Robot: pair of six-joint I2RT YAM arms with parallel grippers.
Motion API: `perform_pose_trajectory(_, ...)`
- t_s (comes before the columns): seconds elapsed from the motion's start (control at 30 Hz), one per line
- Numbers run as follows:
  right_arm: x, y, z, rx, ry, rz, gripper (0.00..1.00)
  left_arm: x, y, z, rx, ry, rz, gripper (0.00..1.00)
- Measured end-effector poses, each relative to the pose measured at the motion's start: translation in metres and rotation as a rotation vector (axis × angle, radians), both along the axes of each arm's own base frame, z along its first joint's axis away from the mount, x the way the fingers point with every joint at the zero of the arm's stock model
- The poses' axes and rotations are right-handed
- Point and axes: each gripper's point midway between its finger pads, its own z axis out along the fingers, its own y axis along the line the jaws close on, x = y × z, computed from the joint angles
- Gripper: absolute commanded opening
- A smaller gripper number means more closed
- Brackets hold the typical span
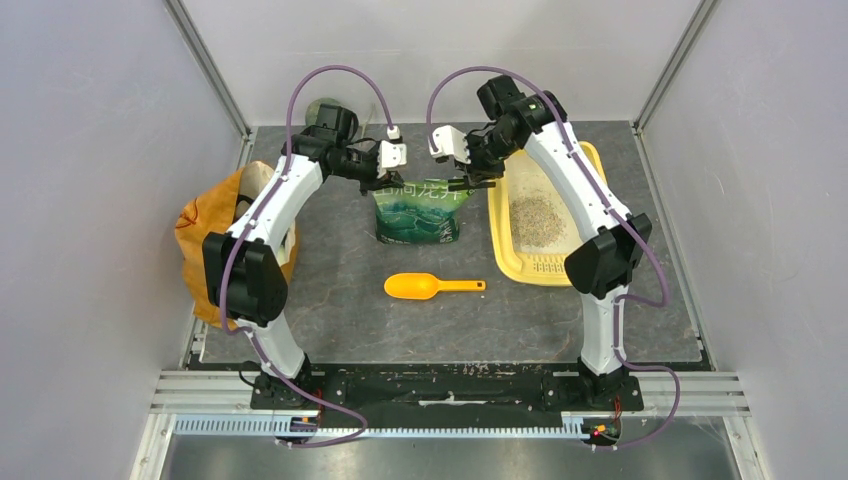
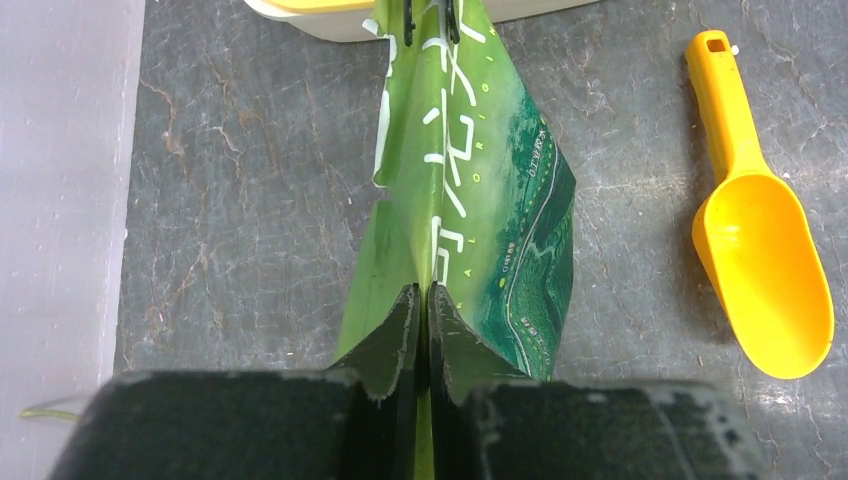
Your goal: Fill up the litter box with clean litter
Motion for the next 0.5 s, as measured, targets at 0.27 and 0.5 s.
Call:
perform_pose_trajectory(0.27, -0.001, -0.002, -0.004, -0.020, 0.000, 0.021, 0.00, -0.001, 0.000, 0.000, 0.003, -0.003, -0.007, 0.02)
perform_pose_trajectory(0.5, 0.001, -0.001, -0.013, -0.026, 0.015, 0.028, 0.00, -0.001, -0.001, 0.000, 0.003, -0.004, -0.008, 0.02)
